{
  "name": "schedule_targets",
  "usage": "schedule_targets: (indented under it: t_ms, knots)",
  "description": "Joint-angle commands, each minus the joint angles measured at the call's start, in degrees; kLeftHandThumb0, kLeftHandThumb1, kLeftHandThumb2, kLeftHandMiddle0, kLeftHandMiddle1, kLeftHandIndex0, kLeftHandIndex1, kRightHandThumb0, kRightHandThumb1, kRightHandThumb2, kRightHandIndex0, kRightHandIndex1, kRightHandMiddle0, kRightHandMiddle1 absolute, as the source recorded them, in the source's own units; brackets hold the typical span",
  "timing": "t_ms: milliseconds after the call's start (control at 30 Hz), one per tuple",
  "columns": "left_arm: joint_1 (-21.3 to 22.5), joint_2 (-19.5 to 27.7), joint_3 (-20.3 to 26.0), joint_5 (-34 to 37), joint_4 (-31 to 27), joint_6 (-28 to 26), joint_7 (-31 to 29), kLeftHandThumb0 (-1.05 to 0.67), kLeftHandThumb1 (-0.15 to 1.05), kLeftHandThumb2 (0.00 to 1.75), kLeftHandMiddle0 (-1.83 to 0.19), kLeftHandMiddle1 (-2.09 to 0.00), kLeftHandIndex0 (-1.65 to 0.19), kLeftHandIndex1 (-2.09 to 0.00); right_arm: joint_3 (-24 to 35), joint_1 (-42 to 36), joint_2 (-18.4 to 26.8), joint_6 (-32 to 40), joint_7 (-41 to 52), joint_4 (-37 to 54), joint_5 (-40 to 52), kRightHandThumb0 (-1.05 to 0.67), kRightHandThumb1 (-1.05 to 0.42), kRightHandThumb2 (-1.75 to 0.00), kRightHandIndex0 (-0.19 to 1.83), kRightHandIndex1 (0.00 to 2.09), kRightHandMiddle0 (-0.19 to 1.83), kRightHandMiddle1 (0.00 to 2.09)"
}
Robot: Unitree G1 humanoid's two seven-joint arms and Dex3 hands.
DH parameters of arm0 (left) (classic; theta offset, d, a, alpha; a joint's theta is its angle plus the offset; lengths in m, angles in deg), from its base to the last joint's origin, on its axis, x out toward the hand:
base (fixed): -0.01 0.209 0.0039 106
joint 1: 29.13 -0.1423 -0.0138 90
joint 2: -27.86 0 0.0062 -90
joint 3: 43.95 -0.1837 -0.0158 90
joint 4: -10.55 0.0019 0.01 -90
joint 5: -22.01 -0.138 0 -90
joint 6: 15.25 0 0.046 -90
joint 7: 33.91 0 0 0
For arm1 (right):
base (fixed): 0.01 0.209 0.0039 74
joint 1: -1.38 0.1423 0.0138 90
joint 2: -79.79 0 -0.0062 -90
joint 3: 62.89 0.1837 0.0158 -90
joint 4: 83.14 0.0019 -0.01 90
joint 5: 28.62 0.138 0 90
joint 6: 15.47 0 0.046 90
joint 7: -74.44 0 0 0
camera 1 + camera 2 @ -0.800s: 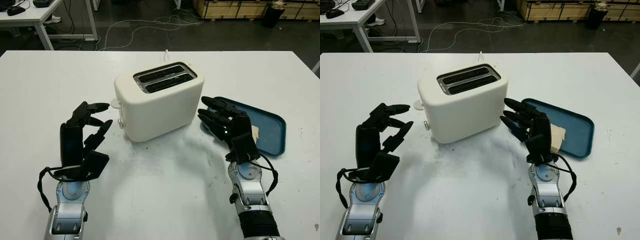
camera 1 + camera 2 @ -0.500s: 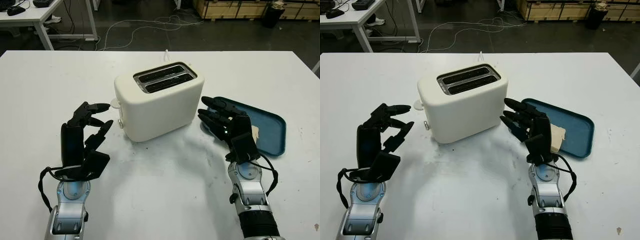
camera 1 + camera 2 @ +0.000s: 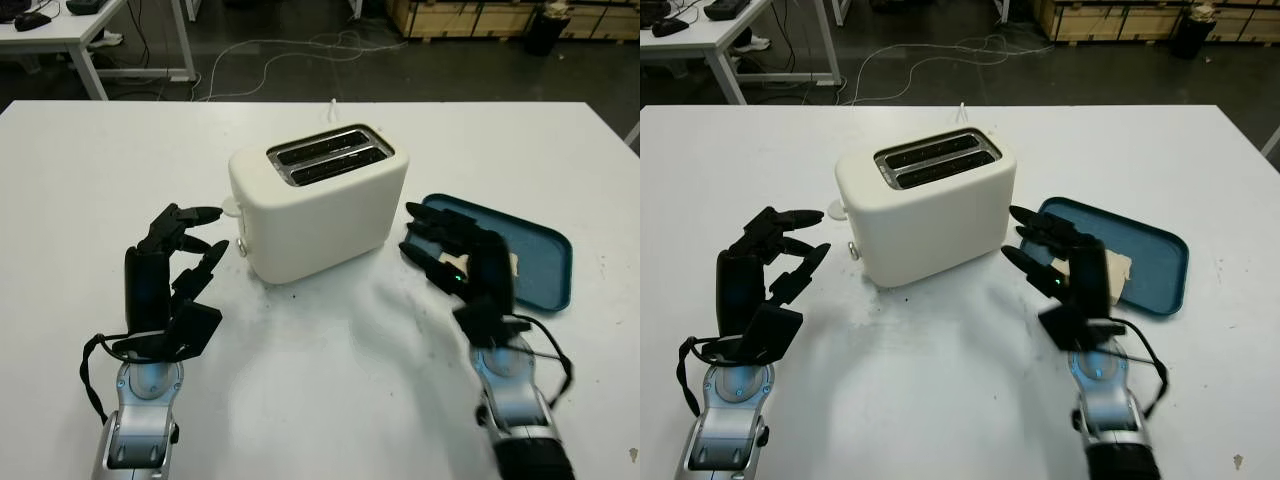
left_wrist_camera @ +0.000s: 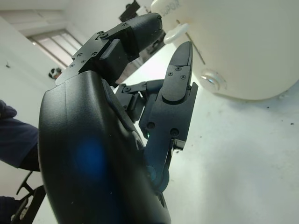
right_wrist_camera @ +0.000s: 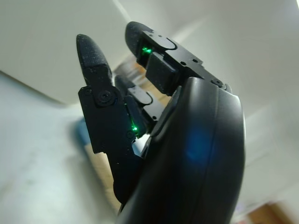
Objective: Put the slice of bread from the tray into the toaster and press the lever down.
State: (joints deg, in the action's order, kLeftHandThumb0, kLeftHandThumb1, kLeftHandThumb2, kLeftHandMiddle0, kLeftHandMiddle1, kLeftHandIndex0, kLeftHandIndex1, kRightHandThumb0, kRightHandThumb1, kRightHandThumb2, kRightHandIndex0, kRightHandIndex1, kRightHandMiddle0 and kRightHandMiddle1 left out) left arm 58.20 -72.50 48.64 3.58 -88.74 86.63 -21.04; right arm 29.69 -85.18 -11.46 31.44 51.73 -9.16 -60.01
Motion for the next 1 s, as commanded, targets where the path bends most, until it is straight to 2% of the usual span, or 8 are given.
schedule_targets:
  t_ms: [0, 100, 200, 367, 633, 967]
  knots:
    - [0.23, 0.06, -0.05, 0.0, 0.02, 0.34, 0.0, -0.2, 0.92, 0.15, -0.52, -1.39, -0.55, -0.82, -0.62, -1.1, 4.46, -5.66, -6.87, -4.61, -6.81, -0.45, -0.83, 0.0, 0.73, 0.04, 0.7, 0.0]
    - [0.3, -0.08, -0.4, -0.57, -0.23, -0.68, -0.08, -0.21, 0.92, 0.16, -0.52, -1.39, -0.55, -0.83, -1.2, -1.44, 10.08, -7.14, -12.3, -8.74, -12.44, -0.46, -0.81, 0.0, 0.67, 0.01, 0.64, 0.0]
    - [0.52, -0.17, -0.57, -0.93, 0.09, -0.24, 0.39, -0.22, 0.92, 0.15, -0.53, -1.37, -0.55, -0.83, -2.25, -1.76, 14.7, -7.69, -13.78, -11.99, -13.79, -0.5, -0.79, 0.0, 0.59, 0.0, 0.58, 0.0]
    - [0.58, -0.54, -0.78, -0.24, 0.16, -0.28, 0.45, -0.22, 0.92, 0.16, -0.51, -1.43, -0.55, -0.83, -5.42, -1.39, 19.53, -7.1, -16.95, -16.18, -16.39, -0.54, -0.8, 0.0, 0.54, 0.0, 0.52, 0.0]
    - [0.75, -0.21, -0.4, 0.27, 0.05, -0.48, 0.15, -0.21, 0.92, 0.16, -0.51, -1.4, -0.55, -0.83, -7.6, 2.27, 21.19, -4.98, -21.54, -26.42, -15.3, -0.52, -0.77, 0.0, 0.46, 0.0, 0.48, 0.0]
    - [1.26, 0.1, -0.8, 0.26, 0.26, -0.15, -0.3, -0.23, 0.92, 0.15, -0.52, -1.43, -0.55, -0.83, -12.45, 6.28, 24.44, 1.62, -26.78, -30.92, -18.3, -0.48, -0.78, 0.0, 0.45, 0.02, 0.47, 0.02]
